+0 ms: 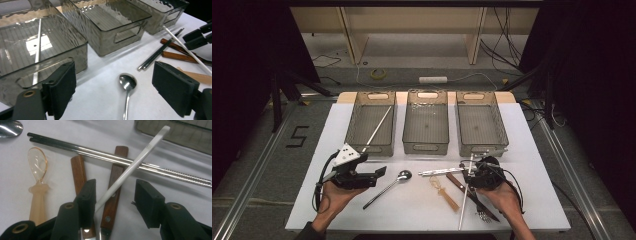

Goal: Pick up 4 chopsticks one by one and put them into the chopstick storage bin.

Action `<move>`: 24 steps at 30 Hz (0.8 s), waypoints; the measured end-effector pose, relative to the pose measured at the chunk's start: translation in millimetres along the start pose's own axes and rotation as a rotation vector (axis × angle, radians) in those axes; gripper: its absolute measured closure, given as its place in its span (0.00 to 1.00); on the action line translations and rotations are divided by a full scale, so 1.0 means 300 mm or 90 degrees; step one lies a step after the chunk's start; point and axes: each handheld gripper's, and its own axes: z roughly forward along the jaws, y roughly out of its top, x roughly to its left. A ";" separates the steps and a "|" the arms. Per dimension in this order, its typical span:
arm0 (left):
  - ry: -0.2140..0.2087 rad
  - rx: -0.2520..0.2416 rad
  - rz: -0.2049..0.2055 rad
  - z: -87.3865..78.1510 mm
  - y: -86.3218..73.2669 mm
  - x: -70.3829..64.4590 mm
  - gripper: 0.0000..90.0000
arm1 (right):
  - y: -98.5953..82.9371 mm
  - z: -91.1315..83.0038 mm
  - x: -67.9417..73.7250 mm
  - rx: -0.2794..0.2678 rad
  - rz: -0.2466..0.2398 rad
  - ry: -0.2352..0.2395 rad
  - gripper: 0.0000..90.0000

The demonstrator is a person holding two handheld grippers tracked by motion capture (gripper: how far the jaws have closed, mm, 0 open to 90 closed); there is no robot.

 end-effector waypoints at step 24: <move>-0.004 0.013 0.011 -0.001 -0.022 -0.018 0.21 | -0.003 0.034 -0.001 0.037 0.017 0.005 0.71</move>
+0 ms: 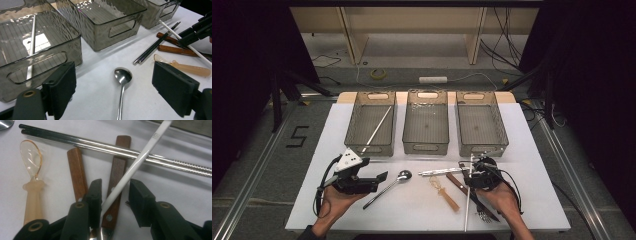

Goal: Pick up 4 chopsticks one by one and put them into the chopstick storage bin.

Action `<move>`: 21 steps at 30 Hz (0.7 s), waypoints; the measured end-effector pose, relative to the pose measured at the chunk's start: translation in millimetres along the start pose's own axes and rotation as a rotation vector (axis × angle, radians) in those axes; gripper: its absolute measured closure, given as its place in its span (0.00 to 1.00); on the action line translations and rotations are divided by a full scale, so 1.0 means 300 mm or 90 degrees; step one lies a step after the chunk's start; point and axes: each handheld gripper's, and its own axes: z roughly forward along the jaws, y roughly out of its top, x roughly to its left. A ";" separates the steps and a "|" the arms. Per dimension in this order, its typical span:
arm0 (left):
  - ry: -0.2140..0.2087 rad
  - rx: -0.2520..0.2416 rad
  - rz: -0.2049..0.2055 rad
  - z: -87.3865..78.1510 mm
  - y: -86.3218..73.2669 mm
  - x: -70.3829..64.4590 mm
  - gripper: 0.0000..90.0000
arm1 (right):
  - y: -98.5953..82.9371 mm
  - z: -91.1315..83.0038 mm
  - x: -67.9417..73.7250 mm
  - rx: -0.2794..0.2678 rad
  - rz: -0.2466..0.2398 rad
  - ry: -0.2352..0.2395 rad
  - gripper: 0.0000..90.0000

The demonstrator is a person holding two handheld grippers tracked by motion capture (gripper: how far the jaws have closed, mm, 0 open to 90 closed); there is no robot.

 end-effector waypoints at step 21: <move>-0.008 0.003 0.003 0.001 -0.002 -0.010 0.21 | -0.001 -0.003 -0.001 -0.004 0.019 0.008 0.84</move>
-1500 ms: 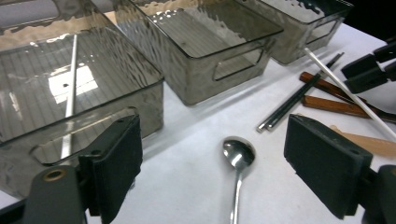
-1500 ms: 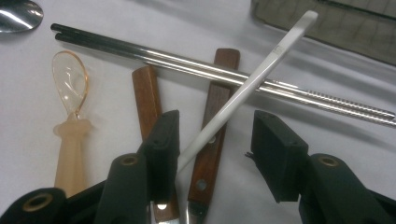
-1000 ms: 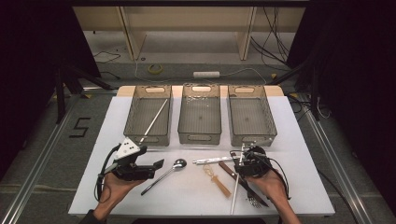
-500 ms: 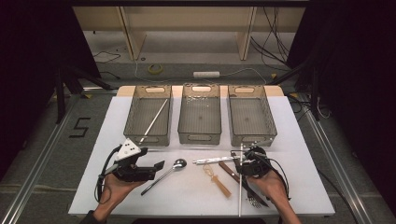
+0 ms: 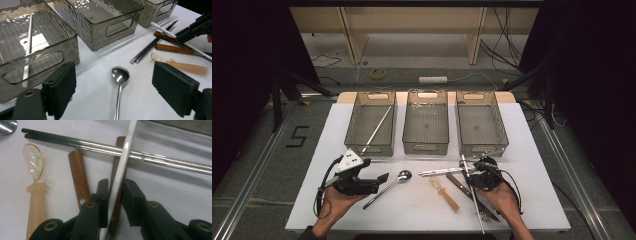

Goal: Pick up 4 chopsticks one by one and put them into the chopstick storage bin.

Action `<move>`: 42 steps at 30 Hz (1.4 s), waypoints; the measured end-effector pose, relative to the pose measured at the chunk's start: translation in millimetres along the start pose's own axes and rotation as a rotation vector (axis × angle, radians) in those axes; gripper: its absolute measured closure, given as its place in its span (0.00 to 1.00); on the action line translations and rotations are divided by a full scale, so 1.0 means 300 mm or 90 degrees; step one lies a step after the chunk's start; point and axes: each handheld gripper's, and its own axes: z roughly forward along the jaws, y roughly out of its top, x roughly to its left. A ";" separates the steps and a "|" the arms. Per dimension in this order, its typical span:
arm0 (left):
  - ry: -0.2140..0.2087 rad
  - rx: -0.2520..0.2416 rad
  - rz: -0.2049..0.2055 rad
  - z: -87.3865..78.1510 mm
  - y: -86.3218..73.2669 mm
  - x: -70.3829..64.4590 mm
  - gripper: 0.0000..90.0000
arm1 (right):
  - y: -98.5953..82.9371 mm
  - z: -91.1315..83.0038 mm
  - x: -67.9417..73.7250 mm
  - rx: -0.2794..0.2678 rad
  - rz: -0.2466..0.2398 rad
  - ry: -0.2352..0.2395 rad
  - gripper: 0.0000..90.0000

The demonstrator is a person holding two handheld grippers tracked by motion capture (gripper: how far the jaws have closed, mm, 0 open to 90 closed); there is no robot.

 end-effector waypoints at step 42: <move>-0.008 0.002 0.004 0.005 0.000 -0.002 0.21 | 0.001 -0.064 0.049 -0.027 -0.035 0.014 0.95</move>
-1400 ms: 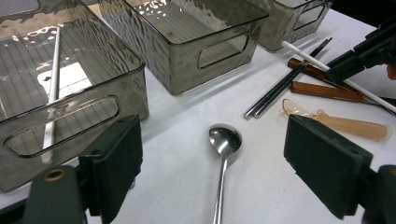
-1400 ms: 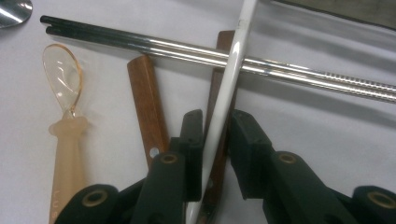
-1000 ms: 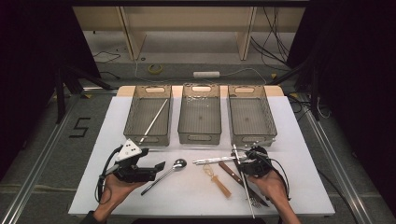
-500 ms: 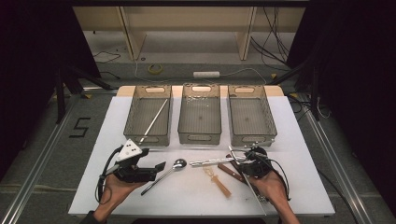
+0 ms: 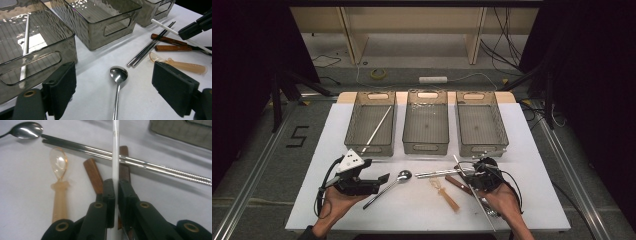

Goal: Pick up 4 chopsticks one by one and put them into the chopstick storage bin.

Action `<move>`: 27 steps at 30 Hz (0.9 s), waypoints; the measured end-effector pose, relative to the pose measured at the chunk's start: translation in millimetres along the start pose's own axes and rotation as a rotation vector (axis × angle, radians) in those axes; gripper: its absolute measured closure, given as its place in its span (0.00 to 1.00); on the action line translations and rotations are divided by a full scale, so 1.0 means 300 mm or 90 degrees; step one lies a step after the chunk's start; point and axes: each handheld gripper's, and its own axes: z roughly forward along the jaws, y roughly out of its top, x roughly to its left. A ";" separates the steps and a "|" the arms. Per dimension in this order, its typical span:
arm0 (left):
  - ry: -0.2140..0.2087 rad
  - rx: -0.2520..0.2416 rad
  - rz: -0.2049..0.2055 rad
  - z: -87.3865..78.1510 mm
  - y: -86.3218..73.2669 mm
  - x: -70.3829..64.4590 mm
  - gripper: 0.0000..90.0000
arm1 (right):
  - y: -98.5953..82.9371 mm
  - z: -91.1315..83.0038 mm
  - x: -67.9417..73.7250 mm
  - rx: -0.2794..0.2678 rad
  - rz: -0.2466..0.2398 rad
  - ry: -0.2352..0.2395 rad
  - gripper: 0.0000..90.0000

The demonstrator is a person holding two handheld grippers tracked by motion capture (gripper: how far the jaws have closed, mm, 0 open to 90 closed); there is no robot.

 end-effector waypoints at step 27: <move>-0.146 0.047 0.158 0.130 0.052 -0.119 0.22 | 0.029 -0.050 0.243 0.001 -0.208 0.097 0.95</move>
